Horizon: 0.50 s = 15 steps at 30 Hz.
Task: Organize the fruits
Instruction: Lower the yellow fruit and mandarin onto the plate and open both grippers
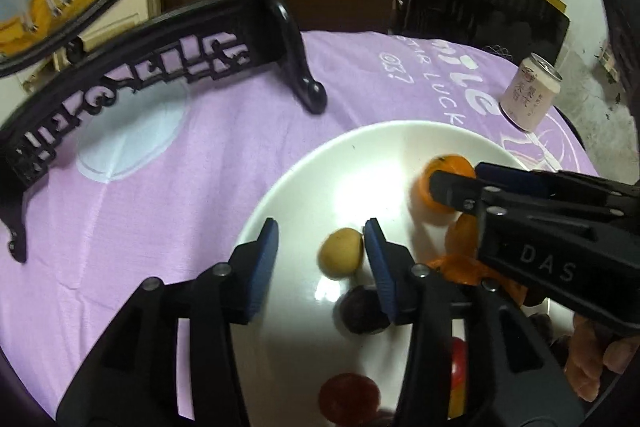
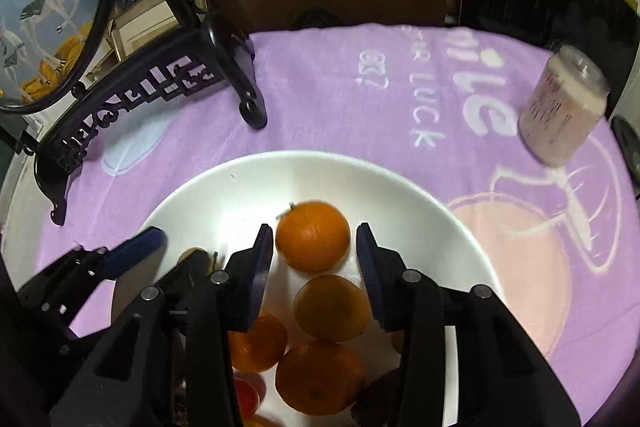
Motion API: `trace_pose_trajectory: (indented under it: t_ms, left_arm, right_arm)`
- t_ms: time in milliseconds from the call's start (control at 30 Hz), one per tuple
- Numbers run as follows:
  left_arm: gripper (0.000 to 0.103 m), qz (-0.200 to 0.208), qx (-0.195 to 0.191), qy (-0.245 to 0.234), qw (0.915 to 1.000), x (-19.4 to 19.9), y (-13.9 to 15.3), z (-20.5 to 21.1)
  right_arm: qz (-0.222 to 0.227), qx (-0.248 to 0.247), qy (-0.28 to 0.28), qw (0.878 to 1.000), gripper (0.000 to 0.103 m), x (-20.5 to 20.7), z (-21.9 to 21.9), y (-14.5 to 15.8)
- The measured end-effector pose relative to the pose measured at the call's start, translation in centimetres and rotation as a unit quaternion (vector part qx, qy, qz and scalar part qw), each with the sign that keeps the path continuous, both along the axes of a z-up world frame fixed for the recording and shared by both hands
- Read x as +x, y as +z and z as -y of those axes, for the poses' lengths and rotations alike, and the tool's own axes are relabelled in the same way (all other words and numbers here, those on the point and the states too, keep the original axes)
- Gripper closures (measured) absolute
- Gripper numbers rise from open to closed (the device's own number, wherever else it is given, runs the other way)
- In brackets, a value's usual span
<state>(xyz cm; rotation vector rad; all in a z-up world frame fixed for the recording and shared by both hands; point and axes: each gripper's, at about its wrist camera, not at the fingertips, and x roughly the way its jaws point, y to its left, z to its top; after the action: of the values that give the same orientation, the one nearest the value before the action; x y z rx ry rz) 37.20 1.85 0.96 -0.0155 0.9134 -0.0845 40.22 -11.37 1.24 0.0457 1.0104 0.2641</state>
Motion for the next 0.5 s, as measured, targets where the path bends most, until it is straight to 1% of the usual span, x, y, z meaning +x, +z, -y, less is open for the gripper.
trace_pose_trajectory:
  t_ms: [67, 133, 300, 433, 467, 500]
  left_arm:
    - [0.057, 0.002, -0.003, 0.004, 1.0, -0.2, 0.6, -0.3]
    - [0.057, 0.011, -0.002, 0.011, 0.9999, -0.7, 1.6, -0.7]
    - [0.056, 0.04, -0.002, 0.016, 0.9991, -3.0, 5.1, -1.2]
    - [0.053, 0.068, 0.001, 0.018, 0.9975, -6.4, 7.3, -1.2]
    - [0.052, 0.074, -0.001, 0.02, 0.997, -7.7, 7.6, -1.3]
    - [0.048, 0.078, -0.002, 0.021, 0.9967, -8.7, 7.7, -1.4]
  right_arm:
    - [0.013, -0.005, -0.001, 1.0, 0.06, -0.4, 0.0, 0.9]
    - [0.022, 0.001, 0.0, 1.0, 0.06, -1.1, 0.3, 2.2]
    - [0.048, 0.013, 0.007, 0.999, 0.06, -3.7, 0.9, 5.6]
    - [0.067, 0.019, 0.015, 0.997, 0.06, -7.1, 1.5, 7.2]
    - [0.073, 0.018, 0.017, 0.997, 0.06, -8.4, 1.8, 7.3]
    - [0.076, 0.018, 0.019, 0.997, 0.06, -9.3, 2.0, 7.3]
